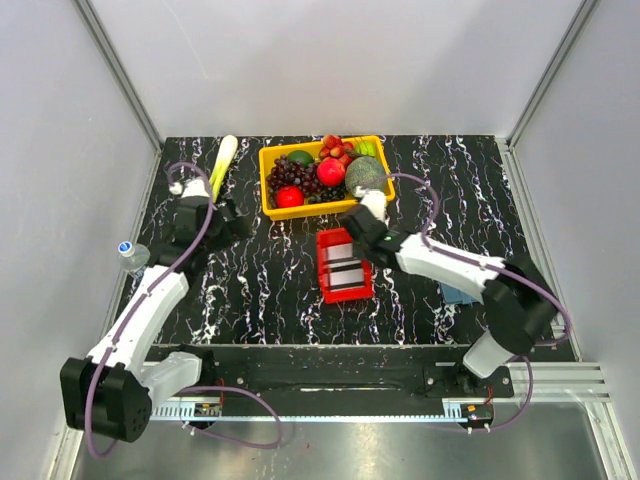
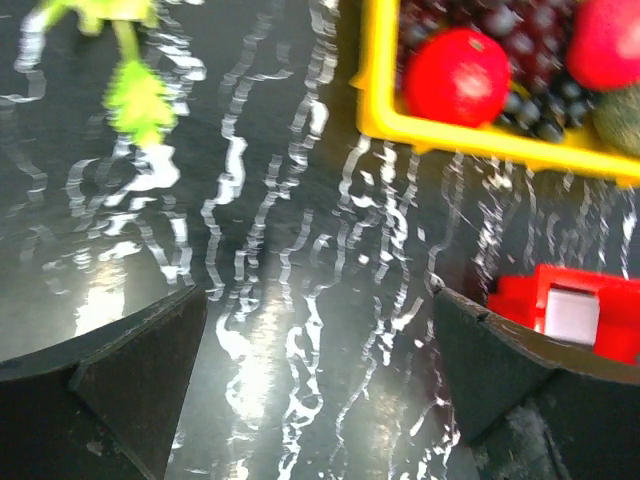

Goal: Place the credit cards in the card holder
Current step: Move the storage box to the center of the board.

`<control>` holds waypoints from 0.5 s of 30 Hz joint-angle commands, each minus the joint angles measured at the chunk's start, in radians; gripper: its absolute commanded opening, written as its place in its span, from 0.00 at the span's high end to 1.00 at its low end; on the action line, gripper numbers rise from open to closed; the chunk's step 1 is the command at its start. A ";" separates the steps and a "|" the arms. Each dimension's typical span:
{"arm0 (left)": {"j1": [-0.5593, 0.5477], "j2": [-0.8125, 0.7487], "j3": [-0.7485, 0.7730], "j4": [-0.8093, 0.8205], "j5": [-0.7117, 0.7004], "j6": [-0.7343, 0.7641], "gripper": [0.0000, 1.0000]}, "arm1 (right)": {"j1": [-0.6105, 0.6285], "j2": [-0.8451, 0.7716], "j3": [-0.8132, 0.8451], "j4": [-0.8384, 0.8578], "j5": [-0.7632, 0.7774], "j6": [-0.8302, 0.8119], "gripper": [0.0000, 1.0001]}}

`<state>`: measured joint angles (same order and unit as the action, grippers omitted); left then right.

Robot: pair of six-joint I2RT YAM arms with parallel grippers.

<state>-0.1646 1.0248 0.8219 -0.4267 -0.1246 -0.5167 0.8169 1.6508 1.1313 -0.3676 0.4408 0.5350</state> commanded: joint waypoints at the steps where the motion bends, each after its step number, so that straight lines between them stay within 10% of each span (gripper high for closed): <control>1: -0.127 0.058 -0.003 0.163 0.054 0.037 0.01 | -0.074 -0.183 -0.106 -0.007 0.096 0.062 0.90; 15: -0.320 0.435 0.019 0.522 0.293 0.049 0.01 | -0.378 -0.341 -0.234 -0.016 0.006 0.115 0.90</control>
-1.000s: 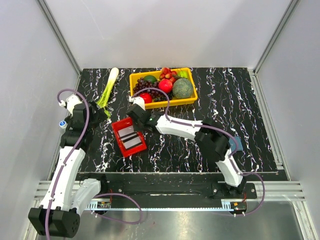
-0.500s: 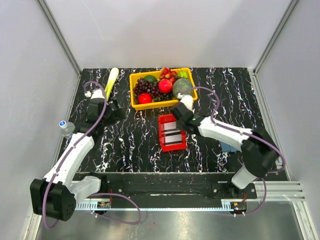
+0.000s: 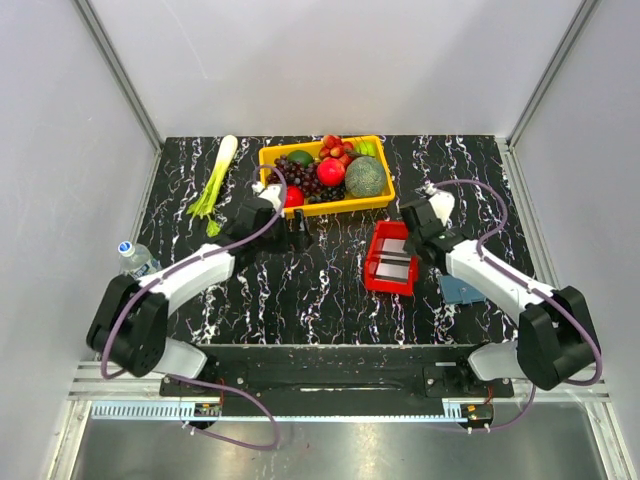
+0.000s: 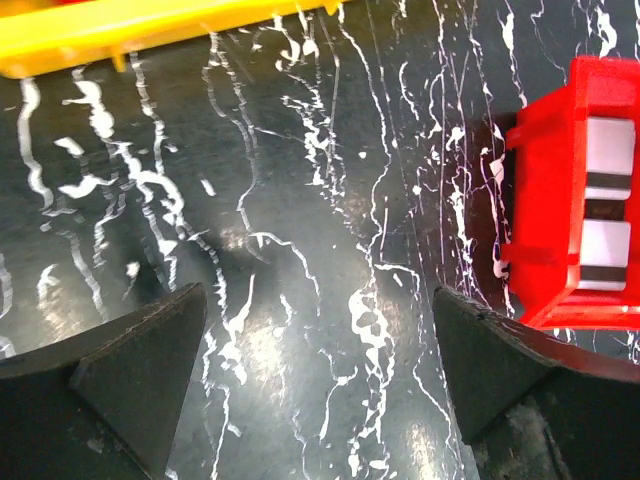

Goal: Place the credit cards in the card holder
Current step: Move the storage box to the center of the board, then move the card holder to the center of the board.

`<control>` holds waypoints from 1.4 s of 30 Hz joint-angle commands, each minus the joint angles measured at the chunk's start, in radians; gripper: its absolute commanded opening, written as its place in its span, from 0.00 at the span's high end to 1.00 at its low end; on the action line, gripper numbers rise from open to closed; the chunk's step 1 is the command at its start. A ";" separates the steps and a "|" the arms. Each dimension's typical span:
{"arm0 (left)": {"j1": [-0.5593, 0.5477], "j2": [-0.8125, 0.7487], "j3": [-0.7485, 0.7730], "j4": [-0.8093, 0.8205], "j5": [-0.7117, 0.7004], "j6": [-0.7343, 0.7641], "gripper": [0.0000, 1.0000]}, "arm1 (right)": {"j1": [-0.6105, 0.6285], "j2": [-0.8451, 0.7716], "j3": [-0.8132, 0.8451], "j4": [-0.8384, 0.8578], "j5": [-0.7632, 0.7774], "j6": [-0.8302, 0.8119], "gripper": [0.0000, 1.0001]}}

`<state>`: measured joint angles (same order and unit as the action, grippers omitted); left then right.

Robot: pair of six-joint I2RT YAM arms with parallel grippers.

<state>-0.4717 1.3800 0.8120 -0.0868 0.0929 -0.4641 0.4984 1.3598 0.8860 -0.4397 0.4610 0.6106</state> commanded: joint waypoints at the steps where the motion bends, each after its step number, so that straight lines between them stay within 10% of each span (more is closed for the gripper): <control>1: -0.013 0.108 0.035 0.203 0.080 -0.007 0.01 | -0.079 -0.042 0.017 0.053 -0.027 0.044 0.89; 23: 0.079 0.580 0.433 0.219 0.154 0.099 0.01 | -0.411 0.239 0.093 0.237 -0.249 -0.028 0.78; 31: 0.102 0.565 0.429 0.208 0.223 0.091 0.01 | -0.412 0.070 0.105 0.116 -0.259 -0.075 0.23; 37: 0.070 0.412 0.285 0.239 0.222 0.035 0.01 | -0.419 -0.138 0.079 -0.160 -0.050 0.038 0.01; 42: 0.050 0.275 0.176 0.245 0.214 0.013 0.01 | -0.492 -0.281 -0.085 -0.292 0.011 0.236 0.00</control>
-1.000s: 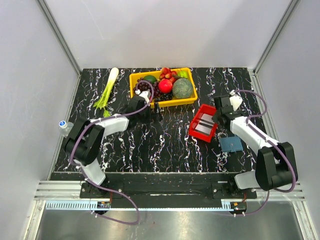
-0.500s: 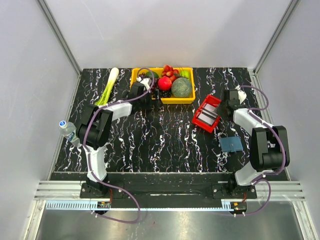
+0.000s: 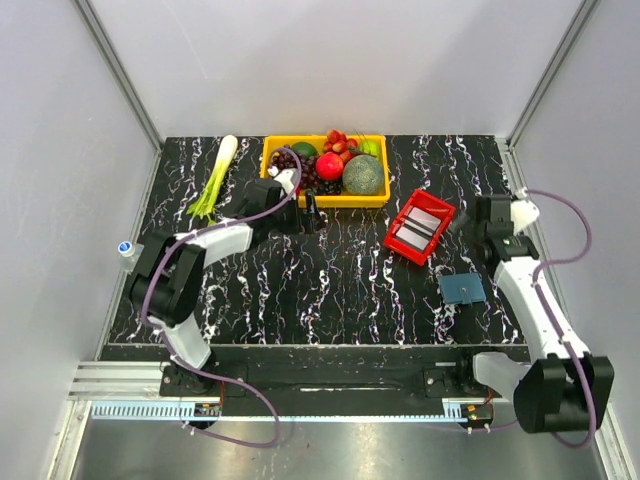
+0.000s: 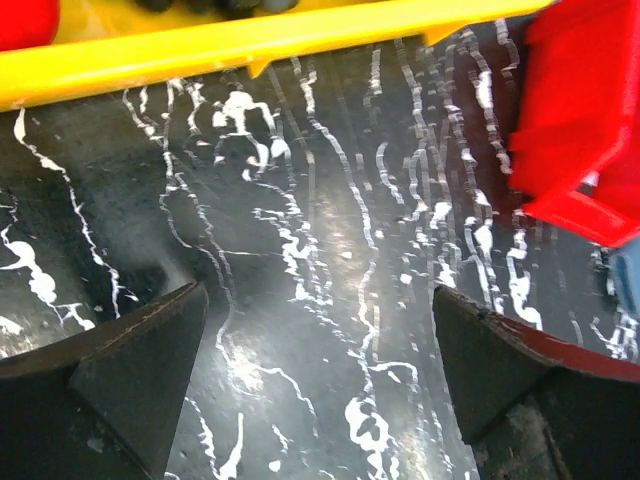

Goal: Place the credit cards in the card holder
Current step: Move the card holder to the center of the board.

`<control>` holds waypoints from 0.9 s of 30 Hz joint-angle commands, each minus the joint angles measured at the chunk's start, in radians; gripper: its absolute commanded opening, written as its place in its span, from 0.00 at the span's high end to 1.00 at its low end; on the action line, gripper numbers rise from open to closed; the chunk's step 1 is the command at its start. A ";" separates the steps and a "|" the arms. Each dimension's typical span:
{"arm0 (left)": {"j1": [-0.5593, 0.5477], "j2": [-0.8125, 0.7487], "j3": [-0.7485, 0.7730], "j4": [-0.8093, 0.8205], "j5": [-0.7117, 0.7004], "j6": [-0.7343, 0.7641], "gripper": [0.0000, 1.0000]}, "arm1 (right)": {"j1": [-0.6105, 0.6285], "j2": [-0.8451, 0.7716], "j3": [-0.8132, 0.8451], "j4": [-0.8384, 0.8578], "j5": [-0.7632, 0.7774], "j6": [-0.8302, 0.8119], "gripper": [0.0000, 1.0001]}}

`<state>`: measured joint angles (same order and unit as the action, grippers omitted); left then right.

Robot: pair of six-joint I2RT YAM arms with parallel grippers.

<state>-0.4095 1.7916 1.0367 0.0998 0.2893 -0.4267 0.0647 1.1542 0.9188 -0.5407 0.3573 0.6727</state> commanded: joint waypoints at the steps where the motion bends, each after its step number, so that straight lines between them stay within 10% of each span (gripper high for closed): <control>1: -0.015 -0.162 -0.062 0.058 0.024 -0.024 0.01 | -0.089 -0.091 -0.142 -0.174 0.103 0.173 0.01; 19: -0.057 -0.363 -0.129 -0.002 0.068 -0.004 0.01 | -0.286 0.194 -0.199 0.005 -0.312 -0.065 0.03; 27: -0.063 -0.365 -0.110 -0.020 0.082 0.002 0.01 | -0.267 0.046 -0.345 0.002 -0.575 0.020 0.27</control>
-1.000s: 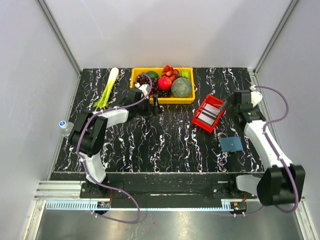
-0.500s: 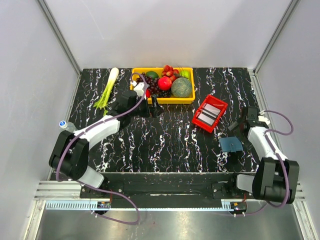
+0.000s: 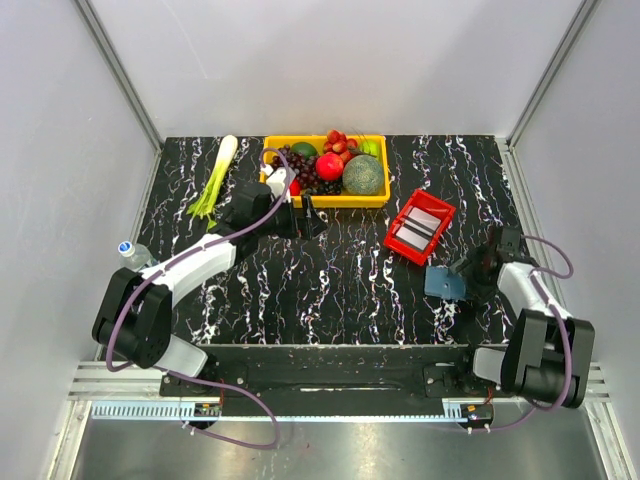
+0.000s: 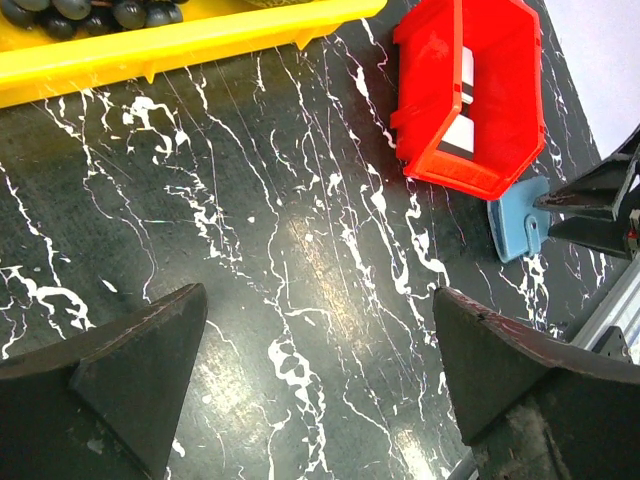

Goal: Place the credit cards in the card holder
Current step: Move the card holder to the center of the board.

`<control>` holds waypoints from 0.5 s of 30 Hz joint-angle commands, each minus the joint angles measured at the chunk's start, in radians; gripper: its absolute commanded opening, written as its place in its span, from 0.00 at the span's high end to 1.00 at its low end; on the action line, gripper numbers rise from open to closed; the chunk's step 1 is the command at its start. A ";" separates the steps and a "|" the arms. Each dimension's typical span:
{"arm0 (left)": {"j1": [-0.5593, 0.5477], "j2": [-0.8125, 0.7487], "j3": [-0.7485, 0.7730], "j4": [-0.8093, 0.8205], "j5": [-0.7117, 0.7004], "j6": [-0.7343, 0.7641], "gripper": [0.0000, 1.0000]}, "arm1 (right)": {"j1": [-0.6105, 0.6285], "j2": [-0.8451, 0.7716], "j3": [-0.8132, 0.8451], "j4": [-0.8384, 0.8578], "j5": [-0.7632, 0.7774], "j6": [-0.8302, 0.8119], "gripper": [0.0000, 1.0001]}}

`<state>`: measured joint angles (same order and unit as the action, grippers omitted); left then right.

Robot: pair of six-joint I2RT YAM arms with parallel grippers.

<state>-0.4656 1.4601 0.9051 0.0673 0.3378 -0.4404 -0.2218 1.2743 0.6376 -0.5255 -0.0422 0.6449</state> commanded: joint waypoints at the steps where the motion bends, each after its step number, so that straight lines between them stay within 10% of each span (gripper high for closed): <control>1: -0.008 -0.033 0.020 0.012 0.032 0.014 0.01 | 0.039 -0.104 -0.072 -0.021 -0.191 0.062 0.27; 15: -0.027 -0.023 0.015 -0.004 0.046 0.014 0.01 | 0.283 -0.239 0.094 -0.156 0.153 -0.037 0.20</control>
<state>-0.4847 1.4601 0.9054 0.0433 0.3599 -0.4408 0.0582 1.1290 0.6029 -0.6563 -0.1139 0.7113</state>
